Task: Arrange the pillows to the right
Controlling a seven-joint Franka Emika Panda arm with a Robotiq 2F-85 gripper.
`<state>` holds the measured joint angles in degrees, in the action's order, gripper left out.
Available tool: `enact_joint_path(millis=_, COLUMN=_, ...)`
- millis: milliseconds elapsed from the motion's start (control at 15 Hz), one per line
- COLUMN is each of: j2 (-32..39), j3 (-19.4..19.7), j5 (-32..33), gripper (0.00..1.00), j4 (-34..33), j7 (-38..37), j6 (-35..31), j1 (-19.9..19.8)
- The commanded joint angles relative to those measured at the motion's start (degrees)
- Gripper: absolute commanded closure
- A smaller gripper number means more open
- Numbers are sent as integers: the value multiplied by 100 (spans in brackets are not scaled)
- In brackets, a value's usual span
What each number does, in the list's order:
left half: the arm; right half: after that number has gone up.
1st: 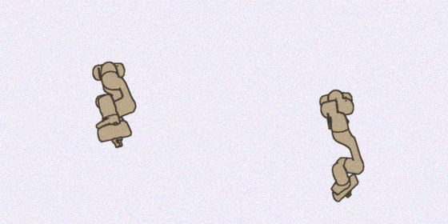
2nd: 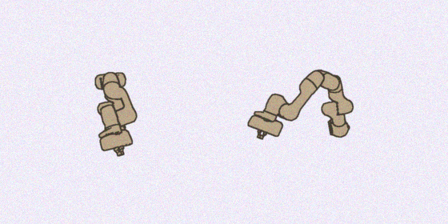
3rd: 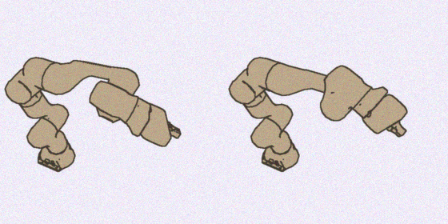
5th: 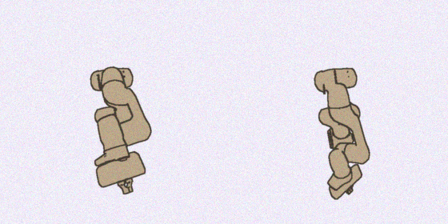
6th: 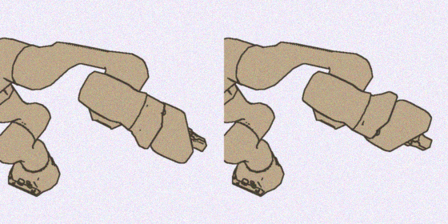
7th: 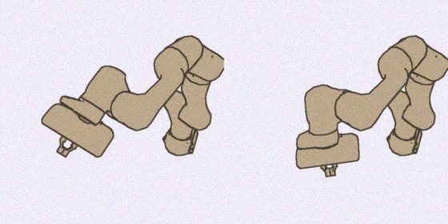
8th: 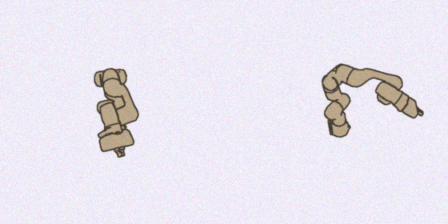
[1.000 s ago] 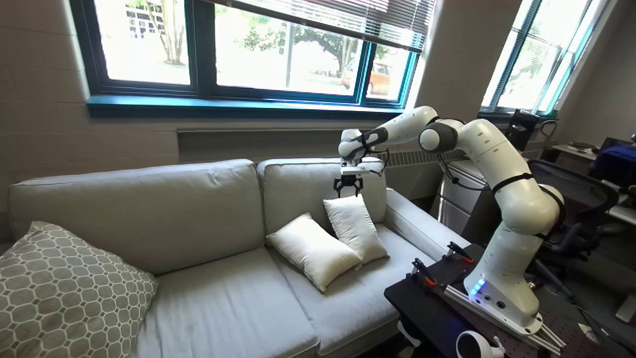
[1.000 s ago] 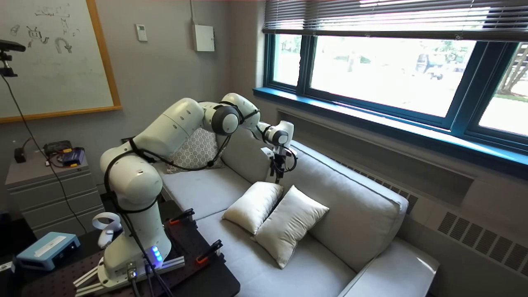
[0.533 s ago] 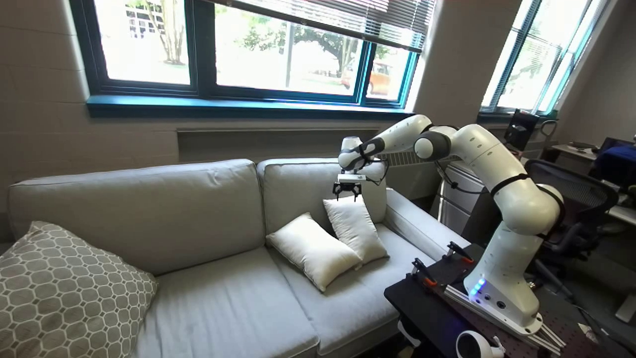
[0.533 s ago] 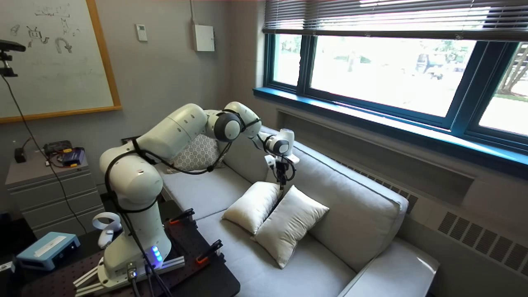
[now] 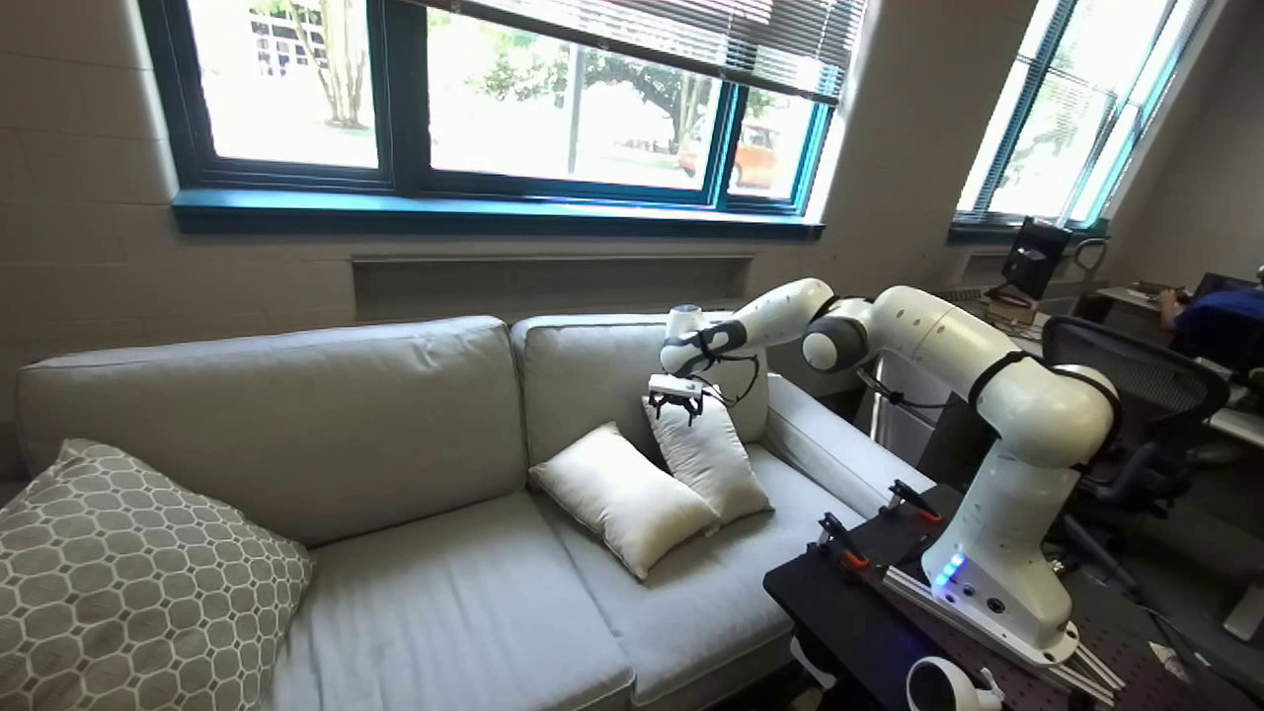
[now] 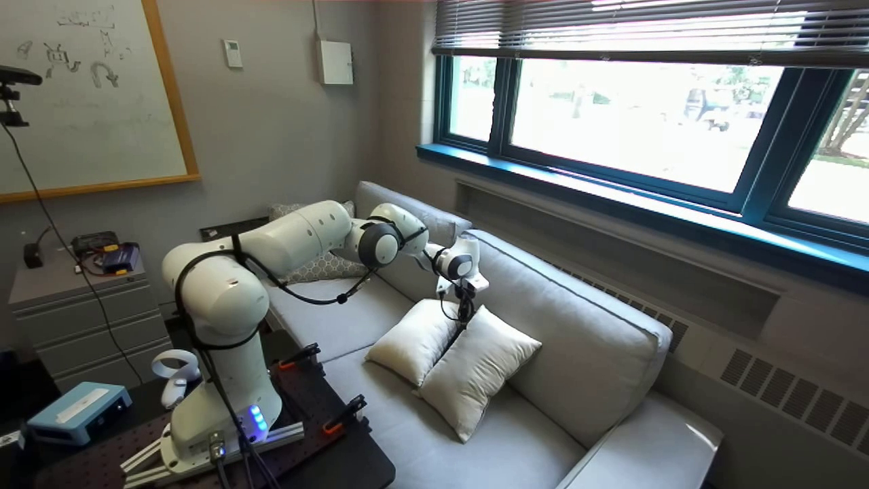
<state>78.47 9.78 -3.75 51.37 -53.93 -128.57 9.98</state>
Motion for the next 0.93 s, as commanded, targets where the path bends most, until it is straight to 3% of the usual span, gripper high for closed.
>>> enact_joint_path(millis=0, j2=1038, j3=603, j5=392, gripper=0, j4=-1353, j7=-814, j6=293, j1=256)
enact_joint_path(millis=67, j2=1258, j3=841, j5=552, gripper=0, j4=-1568, j7=-1029, j6=349, j1=349)
enact_joint_path(millis=133, j2=620, j3=805, j5=976, gripper=0, j4=-433, j7=-1220, j6=-60, j1=476)
enact_joint_path(millis=467, j2=742, j3=1200, j5=2132, gripper=0, j4=-381, j7=-1851, j6=319, j1=763)
enact_joint_path(millis=533, j2=742, j3=1252, j5=2315, gripper=25, j4=-368, j7=-1914, j6=441, j1=798)
enact_joint_path(millis=600, j2=742, j3=1255, j5=2458, gripper=26, j4=-378, j7=-1953, j6=539, j1=812)
enact_joint_path(millis=867, j2=725, j3=1164, j5=2765, gripper=57, j4=-474, j7=-2037, j6=813, j1=717)
